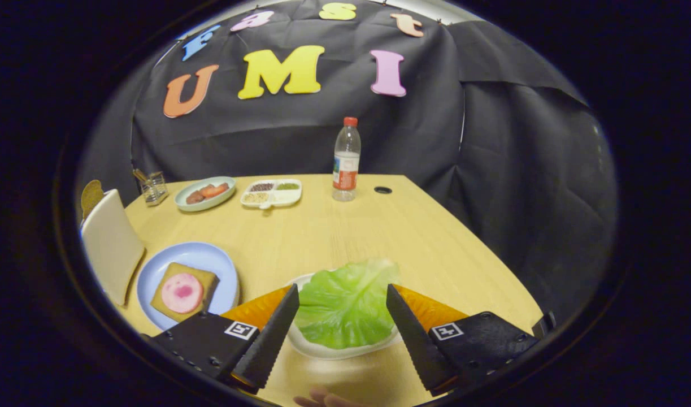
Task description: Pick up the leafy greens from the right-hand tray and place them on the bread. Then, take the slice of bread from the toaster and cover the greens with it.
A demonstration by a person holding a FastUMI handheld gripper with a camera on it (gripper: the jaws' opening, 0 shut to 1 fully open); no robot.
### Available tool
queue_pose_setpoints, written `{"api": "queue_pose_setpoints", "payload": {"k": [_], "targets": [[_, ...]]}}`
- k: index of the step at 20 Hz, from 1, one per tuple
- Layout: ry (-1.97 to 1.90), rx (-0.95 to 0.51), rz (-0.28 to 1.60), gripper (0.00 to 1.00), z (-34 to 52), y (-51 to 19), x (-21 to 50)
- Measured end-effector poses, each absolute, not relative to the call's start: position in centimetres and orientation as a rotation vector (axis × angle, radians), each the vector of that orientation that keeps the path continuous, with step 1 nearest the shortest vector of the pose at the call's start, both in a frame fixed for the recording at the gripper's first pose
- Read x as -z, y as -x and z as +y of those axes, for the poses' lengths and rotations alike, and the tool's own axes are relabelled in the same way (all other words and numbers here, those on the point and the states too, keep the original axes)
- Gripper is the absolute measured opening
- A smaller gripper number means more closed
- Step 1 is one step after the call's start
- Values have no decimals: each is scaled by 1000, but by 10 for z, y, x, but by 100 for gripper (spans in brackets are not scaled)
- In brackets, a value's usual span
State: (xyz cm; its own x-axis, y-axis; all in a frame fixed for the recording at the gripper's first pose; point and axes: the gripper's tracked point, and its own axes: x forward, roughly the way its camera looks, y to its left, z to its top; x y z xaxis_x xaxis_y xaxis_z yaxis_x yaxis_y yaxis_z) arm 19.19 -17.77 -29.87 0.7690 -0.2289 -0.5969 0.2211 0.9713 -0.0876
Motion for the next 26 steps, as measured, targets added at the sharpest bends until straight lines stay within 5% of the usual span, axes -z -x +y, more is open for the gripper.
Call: {"api": "queue_pose_setpoints", "payload": {"k": [13, 18, 20, 26], "targets": [[-65, 208, 805, 92, -175, -200, 345], [-75, 202, 821, 51, -174, -209, 346], [-106, 193, 820, 7, -172, -210, 343], [-91, 188, 800, 1, -170, -207, 328]]}}
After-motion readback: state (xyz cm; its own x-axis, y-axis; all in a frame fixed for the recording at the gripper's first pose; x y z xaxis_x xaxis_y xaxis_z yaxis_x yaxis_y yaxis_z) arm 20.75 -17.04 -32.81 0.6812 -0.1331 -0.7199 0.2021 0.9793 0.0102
